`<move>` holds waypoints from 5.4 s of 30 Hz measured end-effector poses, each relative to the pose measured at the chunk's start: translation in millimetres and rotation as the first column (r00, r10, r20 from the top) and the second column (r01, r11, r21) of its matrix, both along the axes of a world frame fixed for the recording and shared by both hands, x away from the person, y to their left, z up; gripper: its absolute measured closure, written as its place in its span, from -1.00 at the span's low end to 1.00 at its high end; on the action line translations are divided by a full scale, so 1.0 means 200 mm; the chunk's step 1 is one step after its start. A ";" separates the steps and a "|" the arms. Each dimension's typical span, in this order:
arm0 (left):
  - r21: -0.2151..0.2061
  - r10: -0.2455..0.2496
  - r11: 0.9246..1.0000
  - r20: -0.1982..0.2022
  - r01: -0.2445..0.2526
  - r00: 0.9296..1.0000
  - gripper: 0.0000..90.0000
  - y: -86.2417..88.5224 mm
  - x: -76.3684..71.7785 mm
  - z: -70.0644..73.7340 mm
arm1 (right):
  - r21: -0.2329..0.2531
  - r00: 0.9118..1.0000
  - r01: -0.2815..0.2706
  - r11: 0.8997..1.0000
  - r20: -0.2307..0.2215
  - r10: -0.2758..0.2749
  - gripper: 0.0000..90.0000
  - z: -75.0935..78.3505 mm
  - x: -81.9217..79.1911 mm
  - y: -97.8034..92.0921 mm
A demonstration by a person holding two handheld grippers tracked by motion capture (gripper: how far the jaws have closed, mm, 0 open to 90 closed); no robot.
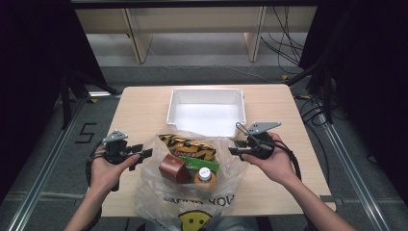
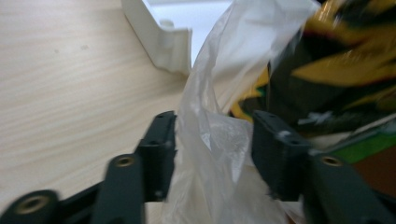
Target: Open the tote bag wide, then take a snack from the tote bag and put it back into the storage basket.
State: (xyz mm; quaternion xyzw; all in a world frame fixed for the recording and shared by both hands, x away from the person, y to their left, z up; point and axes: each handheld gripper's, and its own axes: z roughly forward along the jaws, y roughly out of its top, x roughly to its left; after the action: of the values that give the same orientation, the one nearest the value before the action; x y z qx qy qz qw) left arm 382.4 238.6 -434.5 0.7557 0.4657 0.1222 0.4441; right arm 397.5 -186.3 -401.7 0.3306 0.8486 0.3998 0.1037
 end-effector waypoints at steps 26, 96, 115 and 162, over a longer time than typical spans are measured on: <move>0.227 -0.050 0.971 -0.109 0.073 0.993 0.93 -0.10 0.01 -0.29 | -0.144 0.995 0.051 0.988 -0.074 -0.062 1.00 -0.30 0.05 -0.03; 0.016 0.187 0.981 0.206 -0.194 0.961 -0.22 0.04 -0.29 -0.08 | 0.233 0.962 -0.107 0.967 0.268 0.042 0.12 0.14 -0.12 0.04; 0.021 0.194 0.979 0.210 -0.202 0.958 -0.21 0.05 -0.29 -0.10 | 0.258 0.959 -0.141 0.956 0.275 0.067 0.07 0.15 -0.13 0.04; 0.010 0.178 0.983 0.223 -0.185 0.958 -0.20 0.04 -0.30 -0.10 | 0.179 0.939 -0.278 0.944 0.259 0.228 0.22 0.09 -0.08 0.35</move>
State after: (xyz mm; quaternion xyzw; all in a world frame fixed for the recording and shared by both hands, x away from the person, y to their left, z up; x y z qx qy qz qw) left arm 322.9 245.9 -455.4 0.6983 0.4788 0.2528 0.4682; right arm 381.6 -116.5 -384.5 0.1776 0.8182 0.5347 0.1146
